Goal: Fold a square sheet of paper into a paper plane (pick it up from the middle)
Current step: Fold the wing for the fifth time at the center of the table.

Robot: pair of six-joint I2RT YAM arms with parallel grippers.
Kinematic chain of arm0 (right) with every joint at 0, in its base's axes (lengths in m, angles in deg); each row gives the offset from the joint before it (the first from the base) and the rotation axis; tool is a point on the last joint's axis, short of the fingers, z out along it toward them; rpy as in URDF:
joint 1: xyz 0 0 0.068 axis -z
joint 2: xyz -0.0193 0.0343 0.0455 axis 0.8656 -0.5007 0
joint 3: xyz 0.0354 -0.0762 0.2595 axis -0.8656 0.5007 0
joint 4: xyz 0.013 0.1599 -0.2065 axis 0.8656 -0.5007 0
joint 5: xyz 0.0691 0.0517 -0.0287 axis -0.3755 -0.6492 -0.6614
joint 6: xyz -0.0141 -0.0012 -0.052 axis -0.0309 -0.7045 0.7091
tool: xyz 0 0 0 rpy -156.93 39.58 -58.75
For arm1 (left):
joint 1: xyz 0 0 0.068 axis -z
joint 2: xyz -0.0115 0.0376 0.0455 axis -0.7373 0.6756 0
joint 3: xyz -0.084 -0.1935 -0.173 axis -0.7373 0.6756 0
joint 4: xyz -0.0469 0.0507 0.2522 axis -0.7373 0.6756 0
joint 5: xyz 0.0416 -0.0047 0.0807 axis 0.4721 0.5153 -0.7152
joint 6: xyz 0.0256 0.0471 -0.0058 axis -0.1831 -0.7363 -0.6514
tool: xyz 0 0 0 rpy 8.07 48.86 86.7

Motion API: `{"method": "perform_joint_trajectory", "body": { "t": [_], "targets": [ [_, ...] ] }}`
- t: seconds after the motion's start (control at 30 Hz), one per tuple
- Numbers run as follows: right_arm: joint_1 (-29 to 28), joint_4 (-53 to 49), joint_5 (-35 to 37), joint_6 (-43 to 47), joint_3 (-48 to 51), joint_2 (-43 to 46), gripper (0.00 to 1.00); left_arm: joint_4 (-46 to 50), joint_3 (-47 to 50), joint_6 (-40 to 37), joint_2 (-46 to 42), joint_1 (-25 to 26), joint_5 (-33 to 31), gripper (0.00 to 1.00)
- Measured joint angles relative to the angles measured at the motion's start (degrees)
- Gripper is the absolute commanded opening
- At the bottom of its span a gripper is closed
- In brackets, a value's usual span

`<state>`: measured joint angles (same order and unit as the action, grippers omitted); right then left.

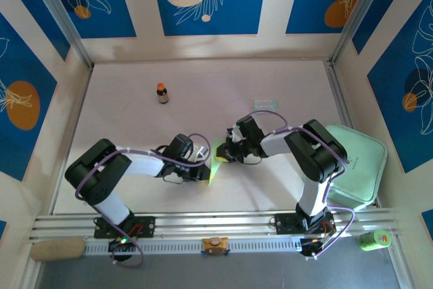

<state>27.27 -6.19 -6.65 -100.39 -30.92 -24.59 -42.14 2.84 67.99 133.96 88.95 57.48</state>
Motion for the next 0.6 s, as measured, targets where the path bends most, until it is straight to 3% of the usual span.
{"method": "perform_joint_trajectory", "body": {
  "t": [0.07,0.13,0.3,0.4,0.47,0.6],
  "targets": [
    [-0.11,0.07,0.15,-0.17,0.02,0.0,0.09,-0.09,0.33,0.09,-0.35,0.0,-0.09,0.11],
    [-0.24,0.15,0.24,-0.24,0.02,0.0,0.09,-0.42,0.66,0.17,-0.63,0.0,-0.07,0.1],
    [-0.33,0.17,0.39,-0.37,0.02,0.0,0.09,-0.42,1.75,0.52,-1.53,0.04,-0.09,0.0],
    [-0.33,0.17,0.39,-0.37,0.02,0.0,0.09,-0.39,1.88,0.57,-1.7,0.04,-0.09,0.0],
    [-0.33,0.17,0.39,-0.39,0.02,0.0,0.09,-0.42,1.92,0.57,-1.7,0.04,-0.09,0.08],
    [-0.33,0.17,0.39,-0.39,0.02,0.0,0.09,-0.37,2.1,0.57,-2.01,0.04,-0.11,0.12]
  ]
}}
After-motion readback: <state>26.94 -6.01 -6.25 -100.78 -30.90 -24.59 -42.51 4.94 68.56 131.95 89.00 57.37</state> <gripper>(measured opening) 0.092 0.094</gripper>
